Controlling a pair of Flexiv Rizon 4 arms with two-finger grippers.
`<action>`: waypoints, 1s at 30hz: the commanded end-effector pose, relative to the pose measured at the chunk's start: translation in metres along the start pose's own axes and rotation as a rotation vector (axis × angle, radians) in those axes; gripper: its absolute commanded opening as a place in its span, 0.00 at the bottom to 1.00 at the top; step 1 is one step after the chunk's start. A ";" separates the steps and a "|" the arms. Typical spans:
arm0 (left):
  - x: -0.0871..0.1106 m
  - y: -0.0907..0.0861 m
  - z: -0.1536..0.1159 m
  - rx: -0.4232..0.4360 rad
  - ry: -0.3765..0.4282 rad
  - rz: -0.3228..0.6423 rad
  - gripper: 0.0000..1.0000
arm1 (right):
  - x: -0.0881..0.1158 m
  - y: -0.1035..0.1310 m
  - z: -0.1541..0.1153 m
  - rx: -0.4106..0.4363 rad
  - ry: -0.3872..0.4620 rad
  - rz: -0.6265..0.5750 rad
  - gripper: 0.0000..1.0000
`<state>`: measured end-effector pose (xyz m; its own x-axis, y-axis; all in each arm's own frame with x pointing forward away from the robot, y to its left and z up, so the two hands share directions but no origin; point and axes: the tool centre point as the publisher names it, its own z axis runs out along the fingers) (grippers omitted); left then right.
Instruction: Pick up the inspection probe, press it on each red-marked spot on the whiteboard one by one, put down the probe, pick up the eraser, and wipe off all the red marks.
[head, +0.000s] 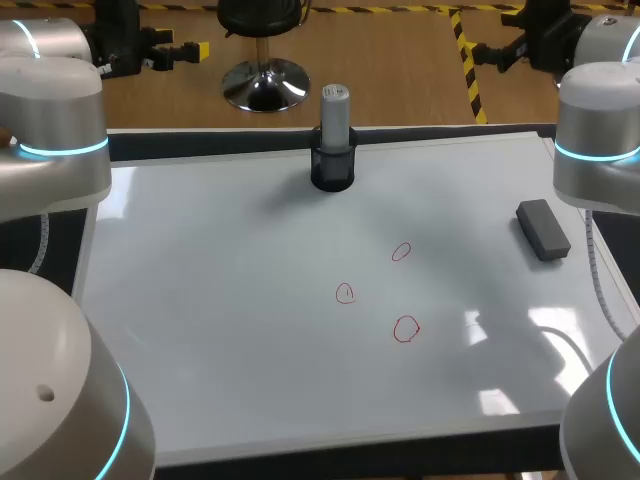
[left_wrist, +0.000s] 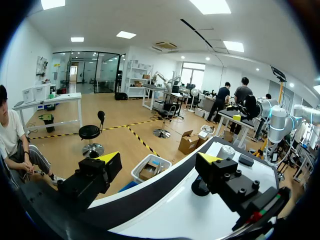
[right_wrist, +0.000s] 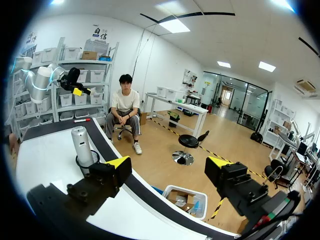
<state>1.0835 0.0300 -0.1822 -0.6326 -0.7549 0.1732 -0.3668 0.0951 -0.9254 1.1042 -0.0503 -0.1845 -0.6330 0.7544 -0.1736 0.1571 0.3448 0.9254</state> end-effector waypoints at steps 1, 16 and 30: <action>0.000 0.000 0.000 0.000 0.000 0.000 1.00 | 0.000 0.000 0.000 0.000 0.000 0.000 1.00; 0.002 0.002 0.004 -0.014 0.075 0.023 1.00 | 0.000 0.000 0.000 0.000 0.000 0.000 1.00; 0.013 0.008 0.009 -0.012 0.238 0.083 1.00 | 0.000 0.000 0.000 0.000 0.000 0.000 1.00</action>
<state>1.0763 0.0124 -0.1878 -0.7780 -0.6061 0.1654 -0.3248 0.1626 -0.9317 1.1042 -0.0502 -0.1844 -0.6331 0.7543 -0.1736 0.1570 0.3448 0.9254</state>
